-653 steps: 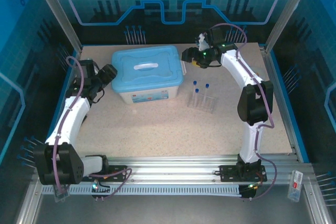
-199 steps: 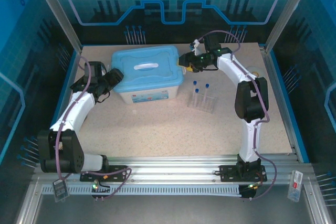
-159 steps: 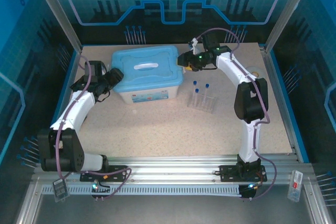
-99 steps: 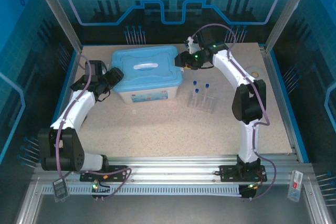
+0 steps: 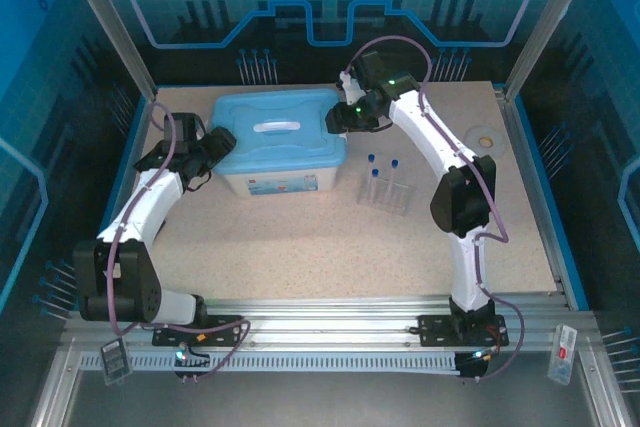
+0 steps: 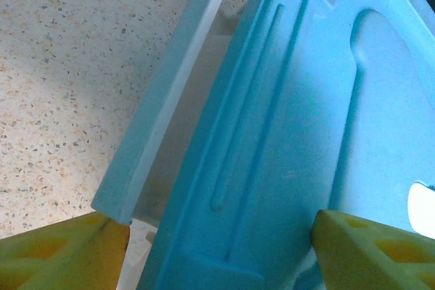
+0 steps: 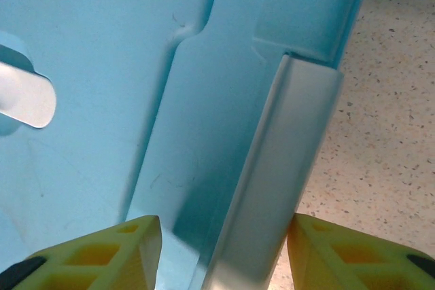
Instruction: Organize the chemistry lab equipment
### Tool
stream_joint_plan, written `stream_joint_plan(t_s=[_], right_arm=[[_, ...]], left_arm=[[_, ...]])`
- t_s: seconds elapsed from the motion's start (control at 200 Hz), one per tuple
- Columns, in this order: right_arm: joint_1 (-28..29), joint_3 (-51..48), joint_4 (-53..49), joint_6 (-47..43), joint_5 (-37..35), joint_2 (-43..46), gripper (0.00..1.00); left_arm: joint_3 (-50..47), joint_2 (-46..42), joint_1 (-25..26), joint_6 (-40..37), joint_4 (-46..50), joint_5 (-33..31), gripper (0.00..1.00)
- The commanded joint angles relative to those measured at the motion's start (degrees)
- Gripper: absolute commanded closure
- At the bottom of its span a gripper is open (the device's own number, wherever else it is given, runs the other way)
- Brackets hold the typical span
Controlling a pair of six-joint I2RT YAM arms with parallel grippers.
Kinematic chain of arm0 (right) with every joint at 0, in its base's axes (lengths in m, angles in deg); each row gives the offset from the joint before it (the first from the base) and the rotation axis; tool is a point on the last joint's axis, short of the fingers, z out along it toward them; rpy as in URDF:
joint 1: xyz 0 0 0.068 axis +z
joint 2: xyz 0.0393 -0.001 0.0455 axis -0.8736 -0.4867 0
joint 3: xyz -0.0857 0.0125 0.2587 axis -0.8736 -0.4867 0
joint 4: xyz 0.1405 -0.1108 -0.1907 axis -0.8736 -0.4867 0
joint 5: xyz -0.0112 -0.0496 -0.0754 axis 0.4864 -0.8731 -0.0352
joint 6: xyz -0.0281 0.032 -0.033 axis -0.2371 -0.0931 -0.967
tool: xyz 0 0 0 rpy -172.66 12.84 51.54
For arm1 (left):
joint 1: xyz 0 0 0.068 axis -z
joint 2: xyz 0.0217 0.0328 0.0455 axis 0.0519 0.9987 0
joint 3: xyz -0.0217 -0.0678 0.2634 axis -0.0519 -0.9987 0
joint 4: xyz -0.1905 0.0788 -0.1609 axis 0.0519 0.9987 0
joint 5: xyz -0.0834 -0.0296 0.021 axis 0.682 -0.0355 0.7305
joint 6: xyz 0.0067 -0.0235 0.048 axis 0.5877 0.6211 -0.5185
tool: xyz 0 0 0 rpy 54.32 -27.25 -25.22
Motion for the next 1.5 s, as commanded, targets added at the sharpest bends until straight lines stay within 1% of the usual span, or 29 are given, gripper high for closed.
stream_joint_plan(t_s=[0.0, 0.1, 0.185, 0.33, 0.535, 0.741, 0.866, 0.986, 1.096, 1.196, 1.301, 1.421, 1.496], right_arm=[[3.1, 2.5, -1.4, -1.9, 1.3, -1.3, 0.48], [2.7, 1.1, -0.5, -1.4, 0.4, -0.2, 0.46], [1.6, -0.8, 1.0, -0.5, 1.2, 0.9, 0.44], [0.4, -2.3, 1.7, -0.1, 1.8, 1.4, 0.43], [0.5, -2.2, 1.2, -0.7, -0.1, 0.7, 0.42], [0.6, -2.4, 1.1, -1.0, -1.3, 0.3, 0.42], [0.5, -2.9, 1.6, -1.0, -0.9, 0.4, 0.42], [0.4, -2.8, 1.8, -1.0, -0.6, 0.5, 0.42], [0.3, -2.8, 1.7, -1.2, -0.5, 0.6, 0.42], [0.1, -3.0, 1.8, -1.3, -0.2, 0.8, 0.42], [-0.1, -3.7, 2.1, -1.4, 0.0, 1.1, 0.42], [-0.1, -4.0, 2.4, -1.4, 0.3, 1.2, 0.42], [-0.1, -4.0, 2.5, -1.4, 0.4, 1.2, 0.42]], left_arm=[[0.7, 2.1, 2.1, -0.6, 2.4, 2.1, 0.27], [0.5, 1.5, 2.0, -0.5, 2.4, 2.0, 0.27], [0.4, 1.0, 1.2, -0.1, 2.3, 3.4, 0.24], [0.8, -0.3, -0.8, 0.7, 2.9, 6.3, 0.20], [1.7, -2.7, -3.2, -0.3, 6.1, 6.8, 0.17], [2.4, -4.0, -6.8, -0.9, 7.2, 9.0, 0.13], [2.9, -3.9, -9.2, -1.3, 5.6, 11.7, 0.12], [4.6, -1.3, -10.8, -2.4, 3.6, 15.7, 0.12], [7.5, 2.6, -11.9, -4.6, 2.8, 21.8, 0.14], [11.4, 6.5, -12.6, -7.1, 4.8, 25.7, 0.15], [15.2, 10.4, -13.4, -9.1, 8.0, 27.2, 0.15], [17.2, 12.9, -13.8, -10.2, 9.5, 28.7, 0.17], [17.5, 13.6, -13.8, -10.7, 10.0, 28.9, 0.22]])
